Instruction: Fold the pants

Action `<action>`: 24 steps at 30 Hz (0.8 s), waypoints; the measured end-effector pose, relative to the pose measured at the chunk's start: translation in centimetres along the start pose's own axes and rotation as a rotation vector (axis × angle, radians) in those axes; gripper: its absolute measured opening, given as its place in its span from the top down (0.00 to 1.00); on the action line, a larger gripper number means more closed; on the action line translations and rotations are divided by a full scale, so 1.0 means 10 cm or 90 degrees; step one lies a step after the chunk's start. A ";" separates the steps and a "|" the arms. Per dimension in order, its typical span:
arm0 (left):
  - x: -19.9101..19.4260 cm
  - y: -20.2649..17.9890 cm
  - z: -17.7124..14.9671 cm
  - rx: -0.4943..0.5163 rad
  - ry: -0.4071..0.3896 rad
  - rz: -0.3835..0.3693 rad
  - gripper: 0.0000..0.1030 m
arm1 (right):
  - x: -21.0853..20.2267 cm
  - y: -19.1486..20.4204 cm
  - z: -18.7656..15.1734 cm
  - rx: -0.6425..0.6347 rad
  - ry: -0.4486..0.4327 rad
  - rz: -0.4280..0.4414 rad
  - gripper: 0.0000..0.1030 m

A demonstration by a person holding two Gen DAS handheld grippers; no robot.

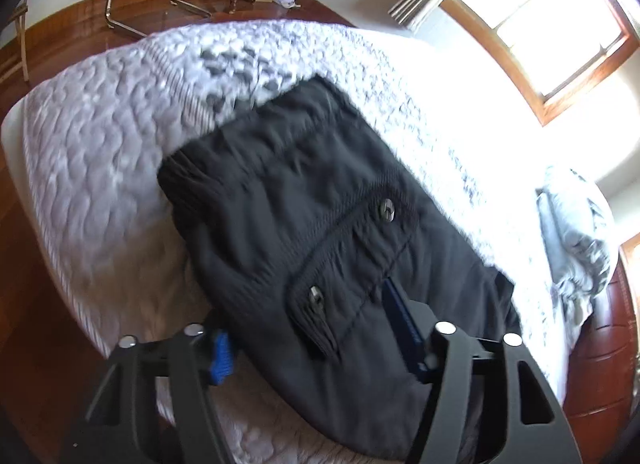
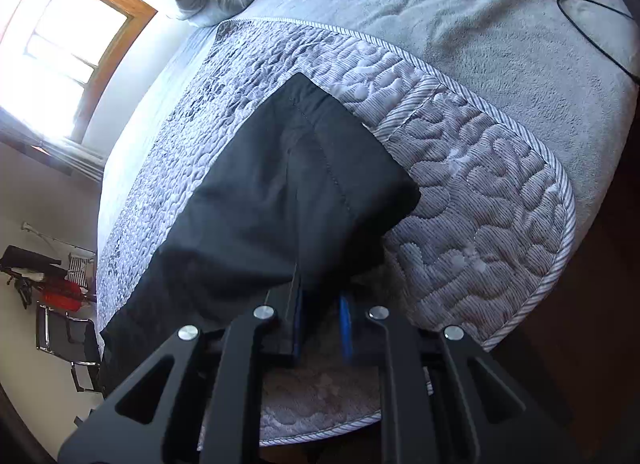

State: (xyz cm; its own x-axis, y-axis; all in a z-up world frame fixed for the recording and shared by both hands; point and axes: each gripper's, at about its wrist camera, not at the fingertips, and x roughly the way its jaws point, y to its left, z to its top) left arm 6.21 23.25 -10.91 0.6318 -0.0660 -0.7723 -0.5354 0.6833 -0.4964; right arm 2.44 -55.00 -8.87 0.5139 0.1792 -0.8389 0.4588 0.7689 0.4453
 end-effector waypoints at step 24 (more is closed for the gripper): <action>-0.59 -0.10 -0.12 0.046 -0.093 0.059 0.09 | 0.24 -0.09 -0.09 0.058 0.024 -0.041 0.80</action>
State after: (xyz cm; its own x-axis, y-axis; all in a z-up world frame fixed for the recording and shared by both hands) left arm 2.34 22.11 -6.33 0.6589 0.1017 -0.7453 -0.5563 0.7328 -0.3918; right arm 2.63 -54.74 -11.58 0.4550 0.1558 -0.8767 0.5541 0.7212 0.4157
